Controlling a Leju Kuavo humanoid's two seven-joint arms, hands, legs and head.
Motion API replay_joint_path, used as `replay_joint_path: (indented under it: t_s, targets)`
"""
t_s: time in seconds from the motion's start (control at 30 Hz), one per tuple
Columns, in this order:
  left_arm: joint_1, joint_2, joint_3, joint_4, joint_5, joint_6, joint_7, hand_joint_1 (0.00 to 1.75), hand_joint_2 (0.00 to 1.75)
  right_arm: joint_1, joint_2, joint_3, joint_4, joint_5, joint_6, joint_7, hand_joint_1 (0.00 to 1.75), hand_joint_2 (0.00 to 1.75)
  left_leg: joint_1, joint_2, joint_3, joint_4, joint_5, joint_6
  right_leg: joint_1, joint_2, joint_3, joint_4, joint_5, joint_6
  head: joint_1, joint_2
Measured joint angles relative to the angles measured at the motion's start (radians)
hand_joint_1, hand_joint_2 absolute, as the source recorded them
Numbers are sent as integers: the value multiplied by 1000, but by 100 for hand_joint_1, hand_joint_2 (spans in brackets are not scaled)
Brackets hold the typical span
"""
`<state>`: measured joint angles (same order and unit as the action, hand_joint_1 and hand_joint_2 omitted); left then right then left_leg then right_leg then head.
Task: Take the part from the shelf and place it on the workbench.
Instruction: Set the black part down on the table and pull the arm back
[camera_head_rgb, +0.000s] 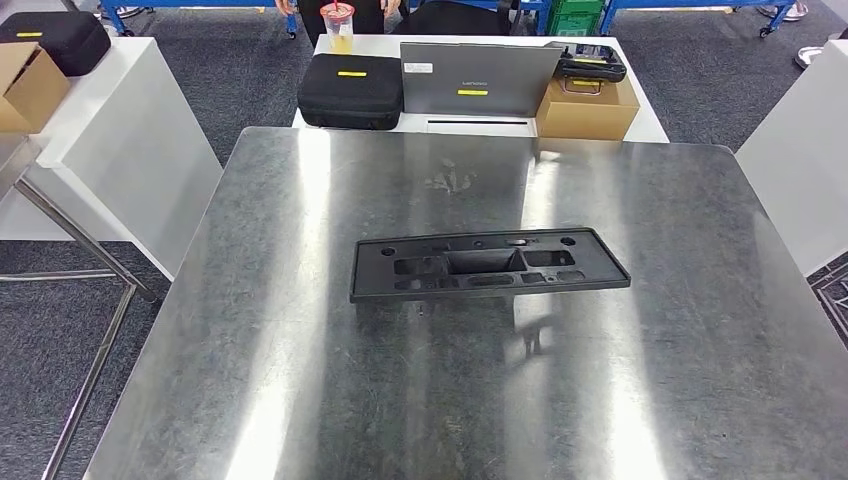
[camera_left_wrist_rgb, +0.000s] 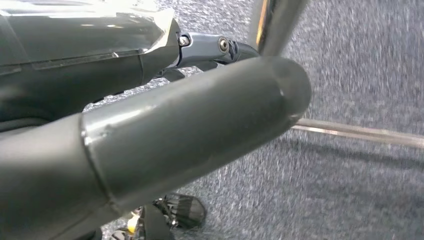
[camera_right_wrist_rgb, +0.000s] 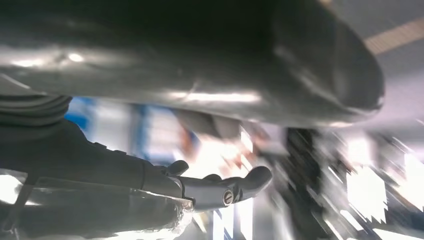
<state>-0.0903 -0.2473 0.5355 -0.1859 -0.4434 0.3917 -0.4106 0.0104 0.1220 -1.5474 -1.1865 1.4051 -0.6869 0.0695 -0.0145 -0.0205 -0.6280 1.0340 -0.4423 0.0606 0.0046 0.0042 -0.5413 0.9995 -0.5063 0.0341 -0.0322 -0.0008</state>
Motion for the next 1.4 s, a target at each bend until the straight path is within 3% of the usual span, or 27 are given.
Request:
replay_joint_path:
  t_s: [0.1,0.47,0.73,0.97,1.27,1.4]
  targets:
    - [1,1,-12,-1,-22,-10,22,0,0,-12,32,7,88,-13,0,54,0,0,0,0,0,0,0,0,0,0,0,0,0,0,0,0]
    - [-11,19,-44,-2,-118,-71,61,0,0,-60,71,4,292,-52,-3,93,0,0,0,0,0,0,0,-1,1,0,0,0,-1,-1,0,0]
    - [-37,59,-87,-2,-224,-122,119,0,0,-111,66,5,609,-125,1,-1,0,0,1,0,1,0,0,-1,2,0,1,1,-1,-2,0,0]
    - [-23,88,-101,-2,-238,-96,116,0,0,-134,29,27,848,-109,196,-80,0,0,1,0,1,0,0,-1,2,0,1,1,-1,-2,0,0]
    - [16,117,-100,-2,-232,-101,40,0,0,-131,21,82,937,-45,252,-67,0,0,1,0,1,-1,-1,-3,2,0,1,1,-2,-3,0,0]
    - [32,133,-99,-2,-227,-106,36,0,0,-130,22,102,955,-35,295,-76,0,0,-2,0,0,3,-5,1,-6,0,3,-2,-1,-1,0,0]
